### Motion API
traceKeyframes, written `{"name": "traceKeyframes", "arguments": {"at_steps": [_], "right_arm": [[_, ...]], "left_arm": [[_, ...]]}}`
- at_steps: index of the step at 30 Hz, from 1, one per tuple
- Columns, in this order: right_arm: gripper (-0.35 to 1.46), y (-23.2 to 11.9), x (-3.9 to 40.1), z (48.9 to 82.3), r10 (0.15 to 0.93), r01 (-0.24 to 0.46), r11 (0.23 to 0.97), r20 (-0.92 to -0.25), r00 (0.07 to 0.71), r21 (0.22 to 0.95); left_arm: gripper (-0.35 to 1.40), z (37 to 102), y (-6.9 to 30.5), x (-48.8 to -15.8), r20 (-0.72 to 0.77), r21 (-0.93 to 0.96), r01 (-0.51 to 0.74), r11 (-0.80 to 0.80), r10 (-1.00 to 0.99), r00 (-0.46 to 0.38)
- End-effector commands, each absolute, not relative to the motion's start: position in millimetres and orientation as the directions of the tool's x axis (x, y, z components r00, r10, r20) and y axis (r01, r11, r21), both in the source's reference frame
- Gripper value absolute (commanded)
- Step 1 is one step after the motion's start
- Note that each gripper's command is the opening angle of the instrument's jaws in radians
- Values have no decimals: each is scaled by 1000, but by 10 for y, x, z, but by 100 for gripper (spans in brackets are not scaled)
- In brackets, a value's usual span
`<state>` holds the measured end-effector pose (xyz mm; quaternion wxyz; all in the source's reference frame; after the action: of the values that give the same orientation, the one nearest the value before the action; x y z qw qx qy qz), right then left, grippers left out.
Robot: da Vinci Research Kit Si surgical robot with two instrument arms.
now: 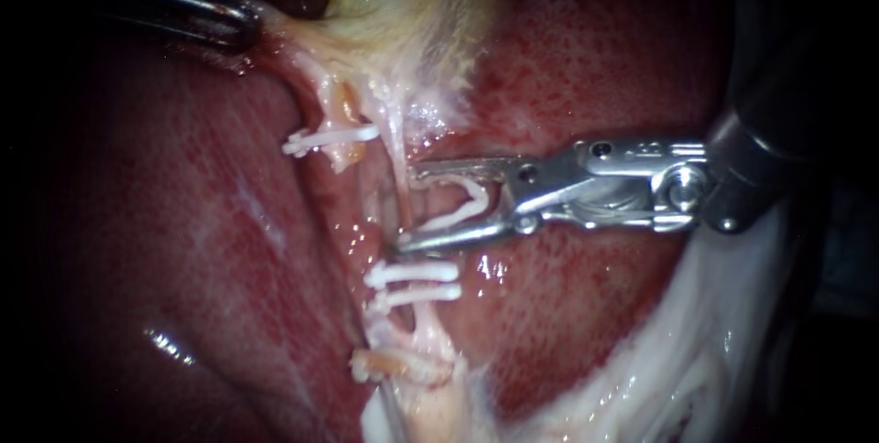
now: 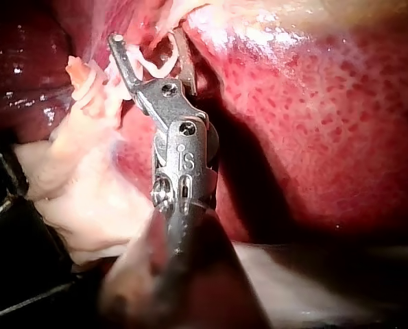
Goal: Clipping third clip right tube
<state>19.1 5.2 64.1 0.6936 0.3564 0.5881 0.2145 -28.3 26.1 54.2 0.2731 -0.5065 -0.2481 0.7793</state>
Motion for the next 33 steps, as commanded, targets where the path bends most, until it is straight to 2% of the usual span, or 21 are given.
{"name": "traceKeyframes", "arguments": {"at_steps": [1, 8, 13, 19, 28, 33], "right_arm": [[50, 53, 193, 641, 724, 128, 647, -659, 205, 751], [49, 54, 198, 629, 777, 190, 586, -613, 142, 787], [48, 55, 198, 611, 781, 198, 581, -609, 140, 790], [41, 56, 194, 609, 785, 199, 575, -603, 138, 794], [6, 56, 188, 611, 795, 201, 560, -590, 142, 804], [-27, 55, 187, 611, 797, 207, 555, -586, 145, 806]], "left_arm": [[-35, 542, 262, -283, -654, -663, -175, -728, 677, -338], [-35, 542, 262, -283, -654, -663, -175, -728, 677, -338], [-35, 542, 262, -283, -654, -663, -174, -728, 677, -338], [-35, 542, 262, -283, -654, -663, -174, -728, 677, -338], [-35, 543, 262, -283, -654, -663, -175, -728, 677, -338], [-35, 543, 262, -284, -654, -663, -175, -728, 677, -338]]}}
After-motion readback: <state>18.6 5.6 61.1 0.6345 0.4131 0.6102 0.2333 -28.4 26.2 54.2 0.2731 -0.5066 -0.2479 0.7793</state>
